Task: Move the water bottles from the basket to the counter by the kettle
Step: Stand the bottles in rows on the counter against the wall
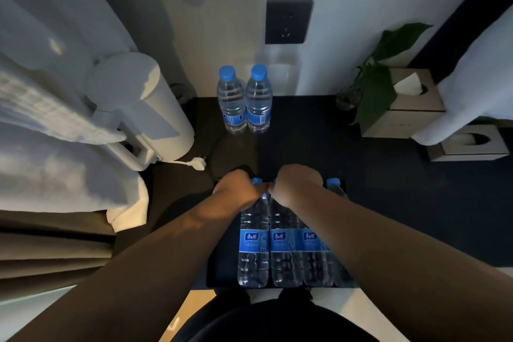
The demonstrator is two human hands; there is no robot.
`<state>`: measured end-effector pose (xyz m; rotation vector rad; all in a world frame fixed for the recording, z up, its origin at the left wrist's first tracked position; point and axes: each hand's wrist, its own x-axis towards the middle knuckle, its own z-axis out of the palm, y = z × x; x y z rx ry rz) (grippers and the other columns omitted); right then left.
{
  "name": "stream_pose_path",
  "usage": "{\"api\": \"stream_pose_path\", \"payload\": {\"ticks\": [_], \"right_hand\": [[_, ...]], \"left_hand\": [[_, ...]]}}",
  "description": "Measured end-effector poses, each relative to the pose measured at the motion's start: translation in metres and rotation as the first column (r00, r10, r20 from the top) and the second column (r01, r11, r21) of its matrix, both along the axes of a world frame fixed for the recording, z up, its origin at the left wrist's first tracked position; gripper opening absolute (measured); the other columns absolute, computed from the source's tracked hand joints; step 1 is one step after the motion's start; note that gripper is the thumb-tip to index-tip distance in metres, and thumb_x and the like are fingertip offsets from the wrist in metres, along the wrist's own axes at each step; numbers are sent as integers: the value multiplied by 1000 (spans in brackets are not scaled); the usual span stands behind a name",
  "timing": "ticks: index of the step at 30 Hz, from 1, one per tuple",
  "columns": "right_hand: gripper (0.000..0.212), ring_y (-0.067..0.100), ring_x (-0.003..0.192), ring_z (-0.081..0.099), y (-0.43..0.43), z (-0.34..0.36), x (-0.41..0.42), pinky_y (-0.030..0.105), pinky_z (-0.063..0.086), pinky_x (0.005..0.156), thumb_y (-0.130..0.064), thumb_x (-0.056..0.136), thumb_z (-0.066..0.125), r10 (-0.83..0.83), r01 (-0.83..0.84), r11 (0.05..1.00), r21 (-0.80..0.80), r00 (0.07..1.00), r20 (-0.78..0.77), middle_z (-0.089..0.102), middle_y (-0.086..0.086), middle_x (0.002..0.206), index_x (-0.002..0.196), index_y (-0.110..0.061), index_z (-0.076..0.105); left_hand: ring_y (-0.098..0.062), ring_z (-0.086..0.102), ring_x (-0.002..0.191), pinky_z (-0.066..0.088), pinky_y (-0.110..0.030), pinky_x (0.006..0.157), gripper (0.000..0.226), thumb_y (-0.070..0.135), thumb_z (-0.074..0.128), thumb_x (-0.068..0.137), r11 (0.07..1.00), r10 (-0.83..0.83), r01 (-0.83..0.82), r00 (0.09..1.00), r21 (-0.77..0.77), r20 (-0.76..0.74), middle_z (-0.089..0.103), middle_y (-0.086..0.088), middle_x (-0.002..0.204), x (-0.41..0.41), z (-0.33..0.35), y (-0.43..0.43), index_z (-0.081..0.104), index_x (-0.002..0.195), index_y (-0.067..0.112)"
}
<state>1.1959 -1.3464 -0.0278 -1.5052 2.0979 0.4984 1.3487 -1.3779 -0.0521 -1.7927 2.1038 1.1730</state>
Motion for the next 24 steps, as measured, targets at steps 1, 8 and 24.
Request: {"api": "stream_pose_path", "payload": {"ticks": [1,8,24], "right_hand": [[35,19,68,62,0,0,1,35,44,58,-54,95,58,-21,21,1000,3,1000,12,65,-1,77,82,-21,63],[41,15,56,64,3,11,-5,27,45,50,-60,82,66,-198,215,975,-53,952,233,66,-3,63,71,-21,67],[32,5,52,62,-11,112,-35,24,44,48,-48,75,74,-17,155,941,-301,910,415,66,-6,55,66,-17,71]], "left_hand": [[-17,67,68,47,-29,57,60,80,55,68,1000,19,-19,1000,10,-19,66,1,69,0,-2,1,66,78,22],[-11,63,52,40,-23,48,46,59,65,81,994,95,-98,993,-38,-77,64,1,53,8,3,1,67,64,16],[-13,66,69,57,-35,62,41,63,65,75,930,41,-118,974,-347,-223,66,3,73,7,107,-20,66,71,22]]}}
